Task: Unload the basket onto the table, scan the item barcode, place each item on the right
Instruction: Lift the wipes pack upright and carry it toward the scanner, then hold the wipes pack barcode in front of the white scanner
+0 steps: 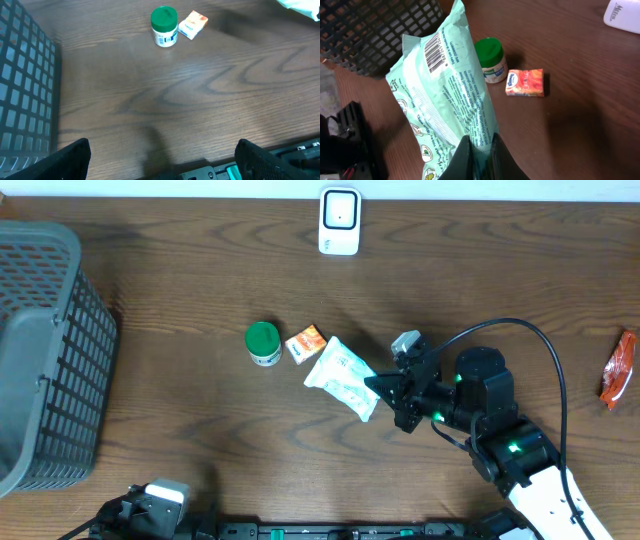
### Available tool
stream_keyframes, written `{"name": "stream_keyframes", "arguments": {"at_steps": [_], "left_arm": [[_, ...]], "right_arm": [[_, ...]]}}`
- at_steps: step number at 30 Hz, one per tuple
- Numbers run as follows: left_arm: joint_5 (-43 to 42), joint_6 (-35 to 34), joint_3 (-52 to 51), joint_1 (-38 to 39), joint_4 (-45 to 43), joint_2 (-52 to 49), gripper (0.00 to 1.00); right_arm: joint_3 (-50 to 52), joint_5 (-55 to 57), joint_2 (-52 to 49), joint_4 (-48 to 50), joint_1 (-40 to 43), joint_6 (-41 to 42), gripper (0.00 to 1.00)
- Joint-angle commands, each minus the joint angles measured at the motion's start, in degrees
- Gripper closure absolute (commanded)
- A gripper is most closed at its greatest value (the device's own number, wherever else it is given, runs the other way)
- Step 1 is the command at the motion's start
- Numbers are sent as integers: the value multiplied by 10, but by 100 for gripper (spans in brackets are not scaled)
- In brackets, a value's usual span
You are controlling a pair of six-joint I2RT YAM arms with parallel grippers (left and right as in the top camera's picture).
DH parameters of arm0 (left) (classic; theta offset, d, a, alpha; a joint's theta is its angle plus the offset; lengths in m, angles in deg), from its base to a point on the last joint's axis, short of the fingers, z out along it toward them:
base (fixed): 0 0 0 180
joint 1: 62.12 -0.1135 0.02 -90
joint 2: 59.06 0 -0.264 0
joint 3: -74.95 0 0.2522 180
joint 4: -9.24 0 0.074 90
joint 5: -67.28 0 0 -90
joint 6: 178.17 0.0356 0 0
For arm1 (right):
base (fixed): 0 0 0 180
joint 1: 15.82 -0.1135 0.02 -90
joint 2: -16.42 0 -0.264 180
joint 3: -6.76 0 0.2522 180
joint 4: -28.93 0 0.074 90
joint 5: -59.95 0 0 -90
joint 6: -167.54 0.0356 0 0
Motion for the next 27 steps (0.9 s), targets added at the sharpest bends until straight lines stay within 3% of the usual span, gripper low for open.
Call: {"name": "stream_keyframes", "arguments": {"at_steps": [1,3,9,18,23,26,27], "left_arm": [[-7,3,2,3,0,4,8],[-7,3,2,3,0,4,7],[-22,-6,3,3,-3,4,7],[-23,-6,3,3,-3,4,7],[-22,-16,3,3,-7,4,7],[-22,-16,3,3,-7,4,7],[-22,-16,3,3,-8,4,7]], "right_arm": [[-7,-14,6,-4,-1,-4,98],[-7,8,5,-7,-1,-2,98],[-7,235,-19,37,-2,-13,98],[-21,401,-193,314,-2,-59,99],[-109,459,-328,375,-2,-110,99],[-205,514,-413,376,-2,-162,99],[-268,551,-461,373,-2,-213,99]]}}
